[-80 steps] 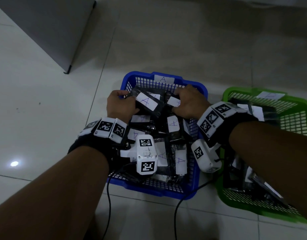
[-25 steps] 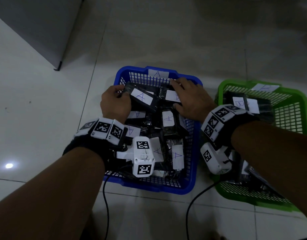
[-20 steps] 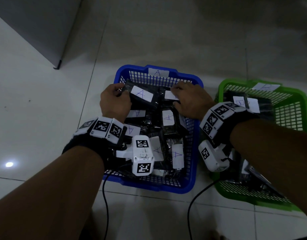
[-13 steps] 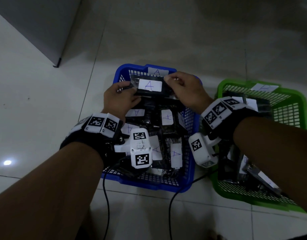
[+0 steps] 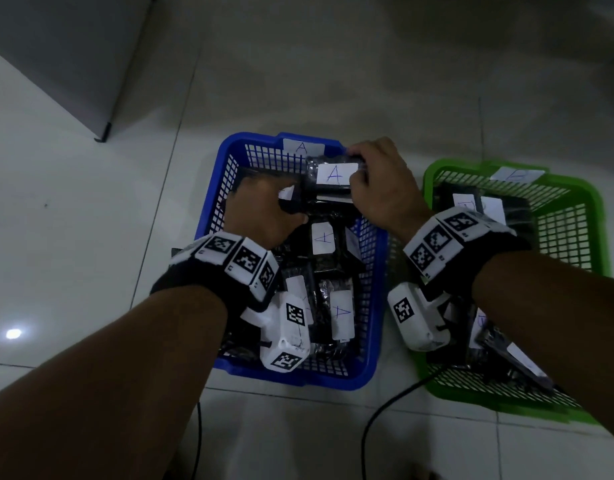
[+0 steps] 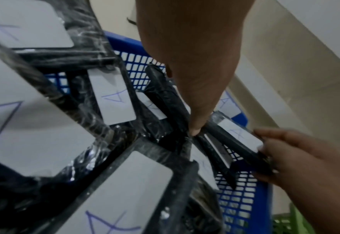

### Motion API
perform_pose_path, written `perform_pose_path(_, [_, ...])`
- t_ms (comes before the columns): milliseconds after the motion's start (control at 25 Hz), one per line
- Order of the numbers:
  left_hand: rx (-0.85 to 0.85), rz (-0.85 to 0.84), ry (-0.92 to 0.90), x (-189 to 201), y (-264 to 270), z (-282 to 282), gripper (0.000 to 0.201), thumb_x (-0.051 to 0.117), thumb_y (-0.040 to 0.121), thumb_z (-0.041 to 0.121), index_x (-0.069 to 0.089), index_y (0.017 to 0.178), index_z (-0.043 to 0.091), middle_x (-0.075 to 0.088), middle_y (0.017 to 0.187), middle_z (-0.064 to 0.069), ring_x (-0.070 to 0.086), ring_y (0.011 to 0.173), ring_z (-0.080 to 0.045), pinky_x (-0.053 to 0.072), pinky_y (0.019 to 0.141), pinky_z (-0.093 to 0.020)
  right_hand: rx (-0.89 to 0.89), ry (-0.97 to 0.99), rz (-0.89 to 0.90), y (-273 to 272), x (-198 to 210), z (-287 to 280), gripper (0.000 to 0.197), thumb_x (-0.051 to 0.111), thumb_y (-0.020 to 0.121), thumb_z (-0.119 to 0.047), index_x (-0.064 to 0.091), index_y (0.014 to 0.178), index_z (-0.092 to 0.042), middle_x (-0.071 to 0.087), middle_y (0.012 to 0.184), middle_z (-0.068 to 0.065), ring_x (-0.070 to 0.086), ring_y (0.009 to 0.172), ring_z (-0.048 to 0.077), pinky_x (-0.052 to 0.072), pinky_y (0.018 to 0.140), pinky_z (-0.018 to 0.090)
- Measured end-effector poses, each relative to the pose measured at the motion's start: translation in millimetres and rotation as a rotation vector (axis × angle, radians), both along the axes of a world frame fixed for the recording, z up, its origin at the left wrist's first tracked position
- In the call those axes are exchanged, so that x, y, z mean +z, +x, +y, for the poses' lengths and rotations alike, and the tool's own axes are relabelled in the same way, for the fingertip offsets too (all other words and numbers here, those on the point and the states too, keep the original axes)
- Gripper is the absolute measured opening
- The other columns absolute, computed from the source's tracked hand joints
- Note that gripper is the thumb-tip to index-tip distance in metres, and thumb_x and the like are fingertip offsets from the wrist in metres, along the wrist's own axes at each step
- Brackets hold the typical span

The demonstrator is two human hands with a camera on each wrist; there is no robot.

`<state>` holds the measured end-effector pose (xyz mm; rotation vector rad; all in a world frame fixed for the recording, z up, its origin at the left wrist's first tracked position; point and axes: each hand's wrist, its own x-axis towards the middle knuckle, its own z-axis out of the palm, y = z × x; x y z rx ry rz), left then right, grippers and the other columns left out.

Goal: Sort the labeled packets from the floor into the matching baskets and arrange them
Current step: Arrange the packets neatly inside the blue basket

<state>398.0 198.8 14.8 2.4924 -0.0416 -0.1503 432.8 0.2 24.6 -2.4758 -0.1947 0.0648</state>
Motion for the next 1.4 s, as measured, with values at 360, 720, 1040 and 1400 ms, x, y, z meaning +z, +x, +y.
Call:
perform_pose_path(360, [-0.061,0.006,0.138,-19.7,-2.7,7.8,0.027,0.07,0.079,0.042,0.073,0.099,0.024,0.064,0.099,-0.005,0.06,0.094,-0.025,0.052,0.083,-0.043,0.19,-0.258,-0.032,-4.1,-8.5,-5.8,0.064,0.073,0.082,-0.033,0.05,0.136,-0.01,0.05,0.132,0.007,0.048,0.12,0.025,0.043,0.099,0.036])
perform_pose_path(720, [-0.09,-0.02,0.097,-18.7,-3.7,13.8,0.028,0.075,0.078,0.031,0.074,0.102,0.016,0.064,0.106,-0.01,0.058,0.102,-0.029,0.05,0.091,-0.044,0.318,-0.527,-0.145,-0.9,-6.8,0.5,0.029,0.058,0.09,-0.022,0.069,0.115,-0.013,0.065,0.12,0.001,0.044,0.12,0.028,0.035,0.095,0.033])
perform_pose_path(1040, [-0.047,-0.115,0.024,-7.2,-13.1,19.7,0.029,0.074,0.082,0.03,0.074,0.105,0.014,0.069,0.102,-0.008,0.062,0.096,-0.023,0.05,0.086,-0.033,0.177,-0.255,0.12,-16.8,1.1,20.1,0.022,0.061,0.085,-0.046,0.069,0.091,-0.026,0.066,0.087,-0.01,0.063,0.082,0.013,0.054,0.074,0.033])
perform_pose_path(1400, [-0.012,0.165,-0.084,-0.5,-41.5,39.5,0.023,0.075,0.081,0.033,0.074,0.1,0.02,0.071,0.085,0.005,0.066,0.082,-0.009,0.057,0.083,-0.032,0.181,-0.269,0.536,-15.7,12.5,37.8,0.066,0.078,0.069,-0.056,0.05,0.12,-0.026,0.053,0.106,-0.006,0.053,0.094,0.014,0.047,0.079,0.028])
